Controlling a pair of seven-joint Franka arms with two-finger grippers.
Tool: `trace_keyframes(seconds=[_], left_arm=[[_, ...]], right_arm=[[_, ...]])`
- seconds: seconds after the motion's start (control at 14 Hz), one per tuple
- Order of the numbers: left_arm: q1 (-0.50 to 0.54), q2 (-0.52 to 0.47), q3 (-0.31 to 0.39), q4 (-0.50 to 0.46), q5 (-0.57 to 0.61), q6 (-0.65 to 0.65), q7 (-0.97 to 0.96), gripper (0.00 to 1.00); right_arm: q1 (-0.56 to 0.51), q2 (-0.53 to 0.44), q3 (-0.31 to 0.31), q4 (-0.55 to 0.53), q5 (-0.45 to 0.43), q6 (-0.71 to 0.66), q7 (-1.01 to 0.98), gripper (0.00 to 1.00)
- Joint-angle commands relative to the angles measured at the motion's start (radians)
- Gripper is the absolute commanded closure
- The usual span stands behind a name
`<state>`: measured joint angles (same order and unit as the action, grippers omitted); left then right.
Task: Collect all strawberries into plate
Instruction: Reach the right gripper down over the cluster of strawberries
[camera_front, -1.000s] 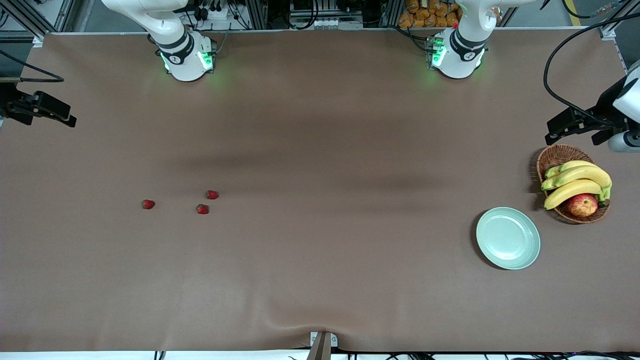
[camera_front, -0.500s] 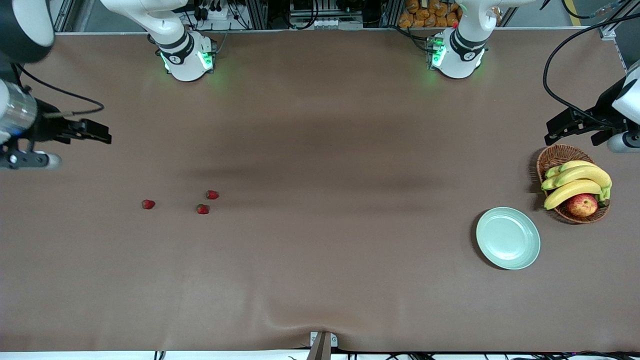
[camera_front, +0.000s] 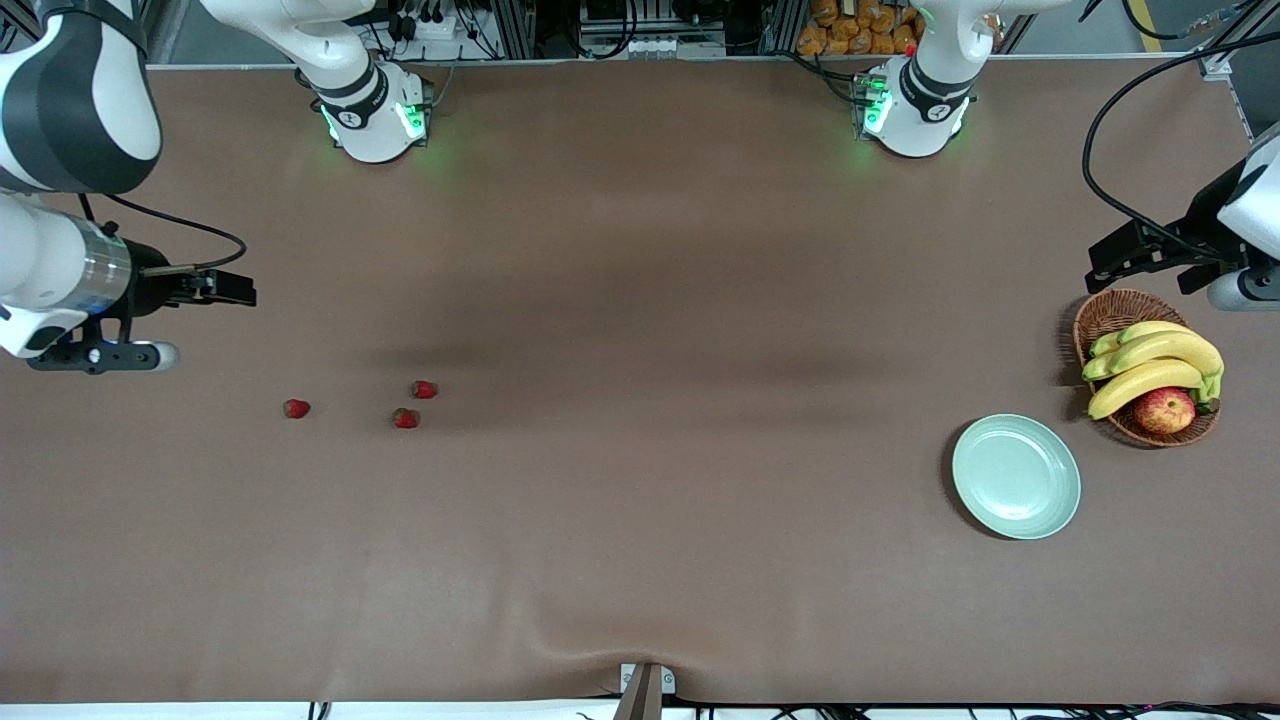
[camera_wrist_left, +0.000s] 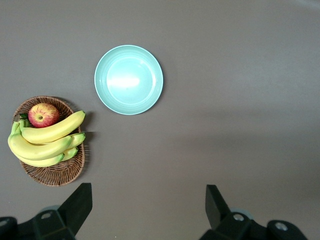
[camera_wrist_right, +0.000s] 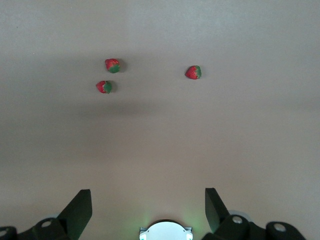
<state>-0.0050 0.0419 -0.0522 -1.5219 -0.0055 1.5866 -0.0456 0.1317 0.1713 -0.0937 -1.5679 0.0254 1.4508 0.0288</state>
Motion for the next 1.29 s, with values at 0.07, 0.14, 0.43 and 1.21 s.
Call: trace_keyframes(seconds=[0.07,0.14,0.43,1.21], left_arm=[[-0.004,0.001,-0.005,0.009,-0.005,-0.005,-0.022,0.0],[-0.004,0.001,-0.006,0.008,-0.005,-0.005,-0.02,0.0],[0.002,0.013,-0.009,0.008,-0.004,-0.005,-0.008,0.0],[-0.001,0.019,-0.011,0.003,-0.004,-0.007,-0.02,0.0]], right_arm=[[0.009,0.049,-0.004,-0.004,0.059,0.033,0.013,0.0],[0.009,0.062,-0.004,-0.004,0.068,0.034,0.013,0.0],[0.032,0.134,-0.004,-0.006,0.088,0.069,0.011,0.0],[0.132,0.178,-0.004,-0.28,0.173,0.454,0.011,0.0]])
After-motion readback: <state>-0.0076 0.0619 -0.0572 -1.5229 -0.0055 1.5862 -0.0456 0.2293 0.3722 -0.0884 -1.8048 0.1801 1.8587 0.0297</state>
